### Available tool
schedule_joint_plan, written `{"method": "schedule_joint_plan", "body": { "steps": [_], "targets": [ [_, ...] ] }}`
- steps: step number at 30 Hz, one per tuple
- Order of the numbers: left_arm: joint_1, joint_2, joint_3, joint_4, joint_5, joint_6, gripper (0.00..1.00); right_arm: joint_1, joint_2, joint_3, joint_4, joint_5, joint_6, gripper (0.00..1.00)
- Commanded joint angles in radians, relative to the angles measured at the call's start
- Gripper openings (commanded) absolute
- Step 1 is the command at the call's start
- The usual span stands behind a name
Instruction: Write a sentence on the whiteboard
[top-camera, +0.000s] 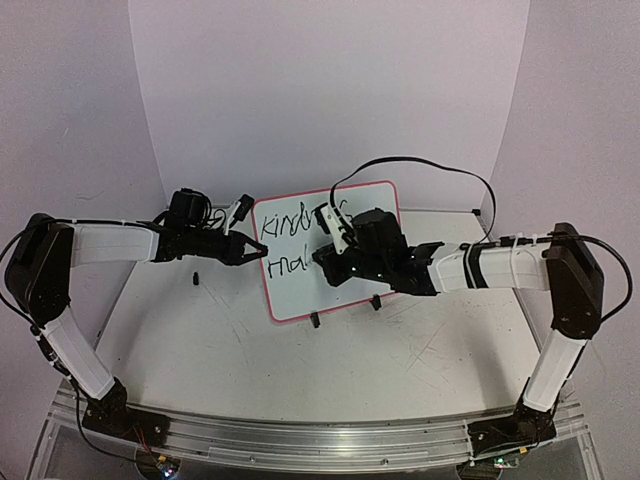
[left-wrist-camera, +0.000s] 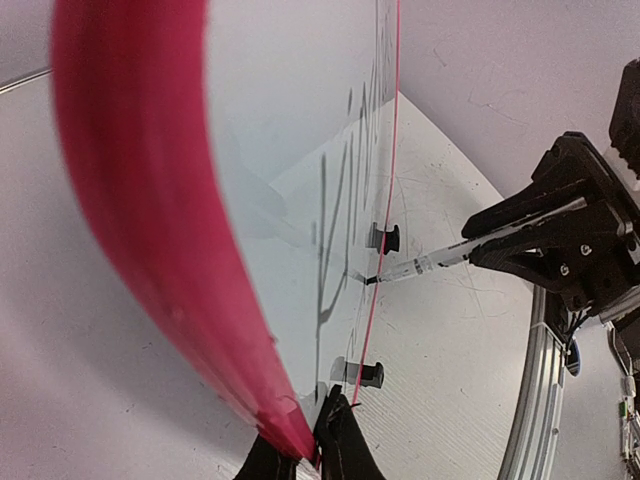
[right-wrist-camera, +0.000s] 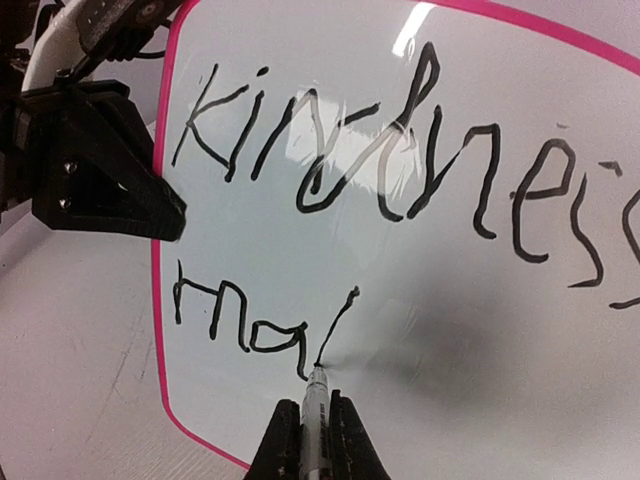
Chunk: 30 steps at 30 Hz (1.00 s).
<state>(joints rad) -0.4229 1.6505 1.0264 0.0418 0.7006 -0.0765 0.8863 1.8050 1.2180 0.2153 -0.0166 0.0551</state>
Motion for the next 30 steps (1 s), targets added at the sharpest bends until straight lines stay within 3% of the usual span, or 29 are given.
{"method": "schedule_joint_plan", "body": {
  "steps": [1, 11, 17, 21, 30],
  "targets": [
    [0.014, 0.003, 0.022, -0.017, -0.229, 0.096, 0.0, 0.008, -0.033, -0.018, 0.01, 0.006, 0.028, 0.0],
    [0.015, 0.007, 0.022, -0.017, -0.225, 0.095, 0.0, 0.009, -0.074, -0.019, 0.015, 0.114, 0.014, 0.0],
    [0.014, 0.002, 0.02, -0.019, -0.229, 0.096, 0.0, 0.009, -0.124, -0.026, 0.074, 0.004, 0.007, 0.0],
    [0.015, 0.007, 0.021, -0.019, -0.223, 0.093, 0.0, 0.009, -0.061, 0.025, 0.061, -0.026, 0.015, 0.0],
    [0.015, -0.003, 0.017, -0.019, -0.229, 0.095, 0.0, 0.008, -0.004, 0.069, 0.055, 0.015, 0.015, 0.0]
  ]
}}
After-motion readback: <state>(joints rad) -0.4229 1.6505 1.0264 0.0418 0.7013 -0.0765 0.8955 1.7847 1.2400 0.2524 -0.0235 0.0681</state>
